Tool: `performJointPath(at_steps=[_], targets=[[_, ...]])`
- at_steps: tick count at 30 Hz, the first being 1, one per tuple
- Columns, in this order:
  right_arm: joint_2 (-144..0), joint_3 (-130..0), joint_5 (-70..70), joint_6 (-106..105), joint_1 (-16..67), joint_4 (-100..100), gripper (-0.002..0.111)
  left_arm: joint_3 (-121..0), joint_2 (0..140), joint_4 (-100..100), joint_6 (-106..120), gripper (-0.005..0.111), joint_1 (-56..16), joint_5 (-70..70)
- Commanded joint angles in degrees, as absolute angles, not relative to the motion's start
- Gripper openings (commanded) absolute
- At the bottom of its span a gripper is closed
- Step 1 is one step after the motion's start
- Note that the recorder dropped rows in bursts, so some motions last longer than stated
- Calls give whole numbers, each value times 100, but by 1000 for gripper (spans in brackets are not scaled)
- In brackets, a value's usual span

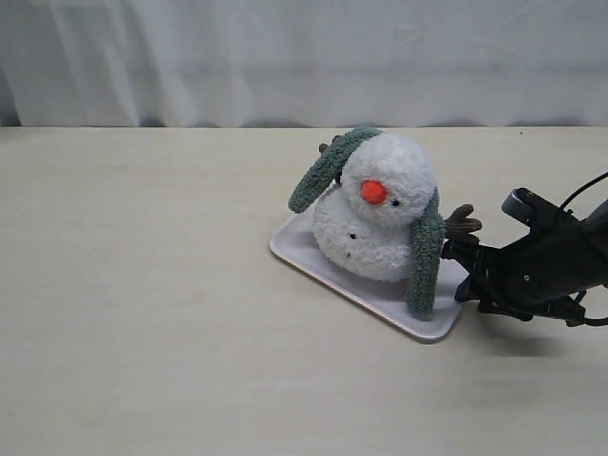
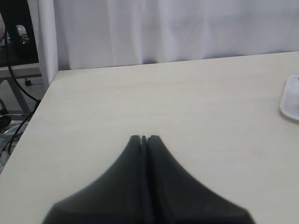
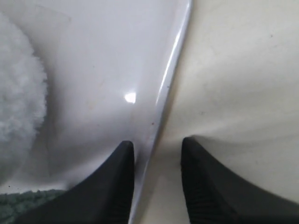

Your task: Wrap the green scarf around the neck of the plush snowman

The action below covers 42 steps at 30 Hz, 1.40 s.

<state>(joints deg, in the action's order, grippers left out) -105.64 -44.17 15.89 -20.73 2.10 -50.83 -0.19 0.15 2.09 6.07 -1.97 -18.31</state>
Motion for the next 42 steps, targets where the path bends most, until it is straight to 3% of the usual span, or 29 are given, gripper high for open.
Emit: performJointPath(at_steps=[1, 6, 17, 21, 29, 32, 35, 42], targets=[[-10714, -4380, 1528, -2352, 217, -5009, 21, 0, 0, 218, 570, 0, -173, -1771], [-10714, -4388, 1506, -3298, 217, -5009, 4, 0, 0, 218, 570, 0, -173, -1771], [-10714, -4588, 1710, -4455, 217, -5009, 4, 0, 0, 218, 570, 0, -173, -1771], [-10714, -4674, 1766, -3474, 187, -4989, 5, 0, 0, 218, 570, 0, -173, -1771], [-10714, -4722, 1999, -2704, 210, -5075, 38, 0, 0, 218, 570, 0, -173, -1771], [-10714, -4722, 2040, -2558, 210, -5075, 40, 0, 0, 218, 570, 0, -173, -1771], [-10740, -4653, 2068, -2566, 210, -5182, 37, 0, 0, 218, 570, 0, -173, -1771], [-11086, -4655, 2087, -2901, 210, -5182, 14, 0, 0, 218, 570, 0, -173, -1771]])
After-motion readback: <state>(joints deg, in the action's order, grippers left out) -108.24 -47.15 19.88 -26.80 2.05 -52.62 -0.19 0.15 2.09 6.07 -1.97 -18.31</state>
